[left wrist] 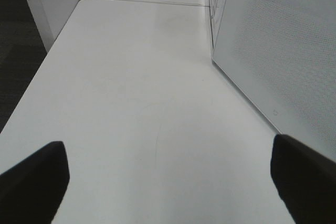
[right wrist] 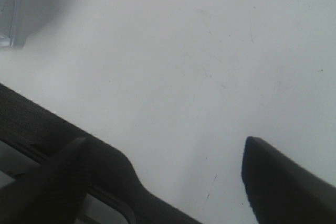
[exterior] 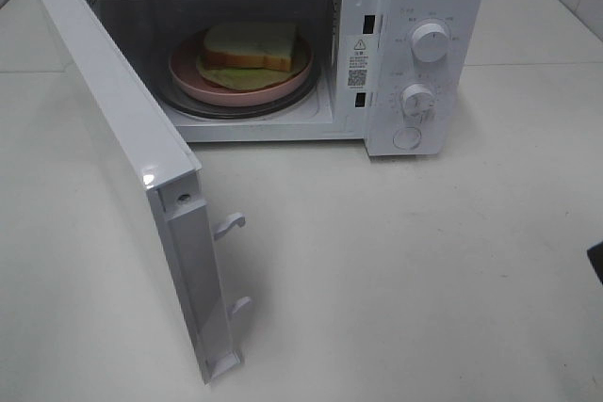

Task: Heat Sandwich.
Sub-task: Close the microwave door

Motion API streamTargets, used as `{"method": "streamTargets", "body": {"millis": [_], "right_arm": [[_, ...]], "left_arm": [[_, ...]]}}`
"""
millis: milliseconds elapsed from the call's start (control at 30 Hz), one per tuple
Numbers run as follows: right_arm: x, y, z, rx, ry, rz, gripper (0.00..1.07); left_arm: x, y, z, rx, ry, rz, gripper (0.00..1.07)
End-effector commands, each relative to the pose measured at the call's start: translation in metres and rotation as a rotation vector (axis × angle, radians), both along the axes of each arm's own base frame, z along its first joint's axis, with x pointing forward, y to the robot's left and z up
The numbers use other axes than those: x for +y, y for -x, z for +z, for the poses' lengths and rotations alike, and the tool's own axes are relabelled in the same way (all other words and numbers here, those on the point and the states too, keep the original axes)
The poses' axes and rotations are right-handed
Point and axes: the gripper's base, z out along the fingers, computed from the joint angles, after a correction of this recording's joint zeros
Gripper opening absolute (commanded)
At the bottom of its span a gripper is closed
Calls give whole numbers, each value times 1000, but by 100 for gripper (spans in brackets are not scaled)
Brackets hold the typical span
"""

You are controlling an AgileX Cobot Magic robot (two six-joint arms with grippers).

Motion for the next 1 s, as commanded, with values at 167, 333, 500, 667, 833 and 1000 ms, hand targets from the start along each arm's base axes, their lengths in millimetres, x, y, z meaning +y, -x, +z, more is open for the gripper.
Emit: {"method": "streamTargets", "body": {"millis": [167, 333, 500, 667, 833, 1000], "right_arm": [[-20, 24, 7, -42, 4, -21, 76], [-35, 38, 10, -69, -6, -105, 76], [-45, 49, 12, -106, -24, -183, 76], [-54, 63, 14, -180, -53, -262, 76], [-61, 80, 16, -284, -42, -312, 76], [-62, 87, 7, -360, -54, -352, 76]], "left_arm": [[0, 3, -1, -27, 0, 1, 98], [0, 3, -1, -27, 0, 1, 98], [0, 3, -1, -27, 0, 1, 98], [0, 3, -1, -27, 0, 1, 98], [0, 3, -1, -27, 0, 1, 98], [0, 3, -1, -27, 0, 1, 98]]}}
